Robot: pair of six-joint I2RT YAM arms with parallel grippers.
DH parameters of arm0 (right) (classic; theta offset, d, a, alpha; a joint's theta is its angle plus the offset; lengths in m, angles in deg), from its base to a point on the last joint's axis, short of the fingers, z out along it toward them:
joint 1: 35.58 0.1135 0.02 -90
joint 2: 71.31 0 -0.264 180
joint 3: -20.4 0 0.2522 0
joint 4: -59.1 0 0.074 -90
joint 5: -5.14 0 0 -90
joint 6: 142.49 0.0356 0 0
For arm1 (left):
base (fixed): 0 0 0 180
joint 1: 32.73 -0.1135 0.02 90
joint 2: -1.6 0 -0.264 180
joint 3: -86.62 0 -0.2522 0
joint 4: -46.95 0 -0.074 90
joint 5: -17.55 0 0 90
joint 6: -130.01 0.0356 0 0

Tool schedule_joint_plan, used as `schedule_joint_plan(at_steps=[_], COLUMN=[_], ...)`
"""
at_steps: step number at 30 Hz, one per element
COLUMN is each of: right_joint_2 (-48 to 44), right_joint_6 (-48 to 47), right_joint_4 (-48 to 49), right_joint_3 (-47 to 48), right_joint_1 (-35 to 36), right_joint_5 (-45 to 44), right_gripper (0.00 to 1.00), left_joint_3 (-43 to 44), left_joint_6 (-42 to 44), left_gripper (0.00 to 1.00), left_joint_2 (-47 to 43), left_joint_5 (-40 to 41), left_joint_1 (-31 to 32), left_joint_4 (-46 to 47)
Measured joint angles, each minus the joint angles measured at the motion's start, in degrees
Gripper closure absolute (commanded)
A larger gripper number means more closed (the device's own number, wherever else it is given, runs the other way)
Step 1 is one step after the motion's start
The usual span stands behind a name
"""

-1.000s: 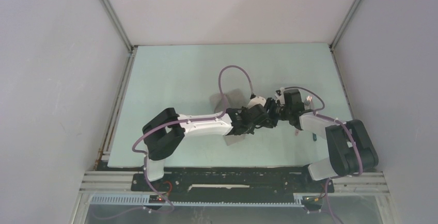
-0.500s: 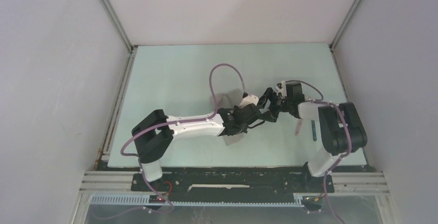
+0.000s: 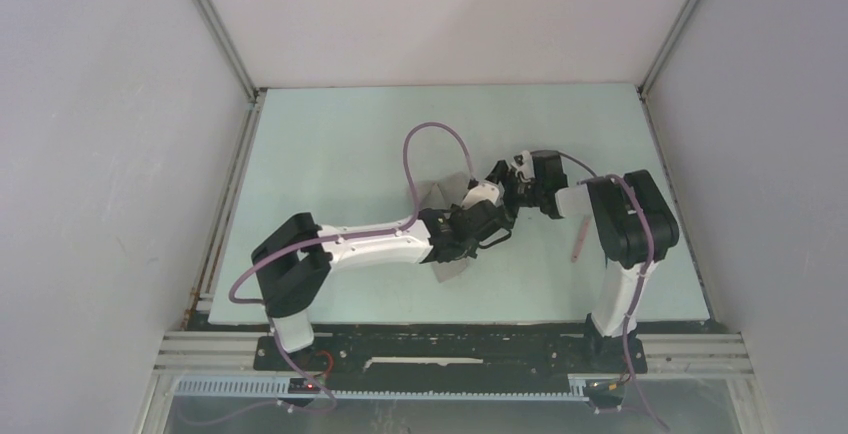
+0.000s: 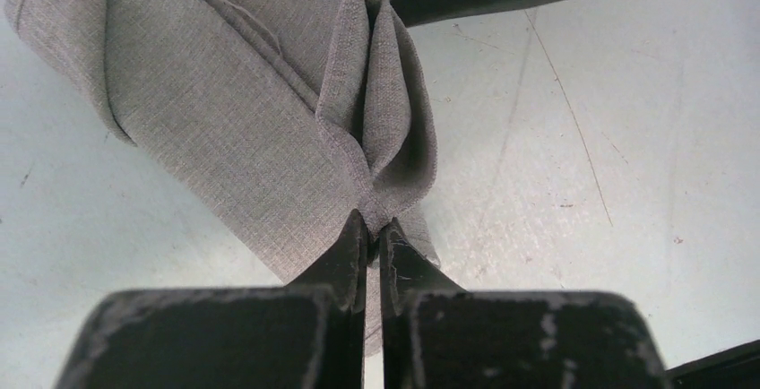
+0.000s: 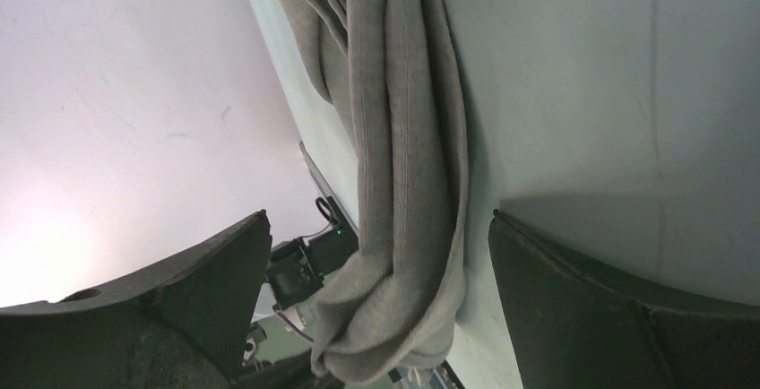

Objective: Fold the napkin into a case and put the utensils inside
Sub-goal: Pick up the 2/3-rectangle-folded napkin at the center of the board.

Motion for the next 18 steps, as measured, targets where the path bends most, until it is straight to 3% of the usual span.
schedule_joint_plan(at_steps=[13,18], right_joint_2=[6.34,9.05], right_joint_6=[2.19,2.93], right_joint_4=[-1.33,-1.33], right_joint_3=[9.97,12.02], right_joint_1=[2.32,2.27], right_joint_5=[-2.05,-1.92], right_gripper=[0.16,0.27], left_joint_3=[0.02,0.02], left_joint_6=[0.00,0.00], left_gripper=[1.00,1.00], left_joint_2=[-2.84,-2.84], left_joint_5=[0.02,0.02], left_joint_1=[0.00,0.00], left_joint_4=[-1.16,-1.31])
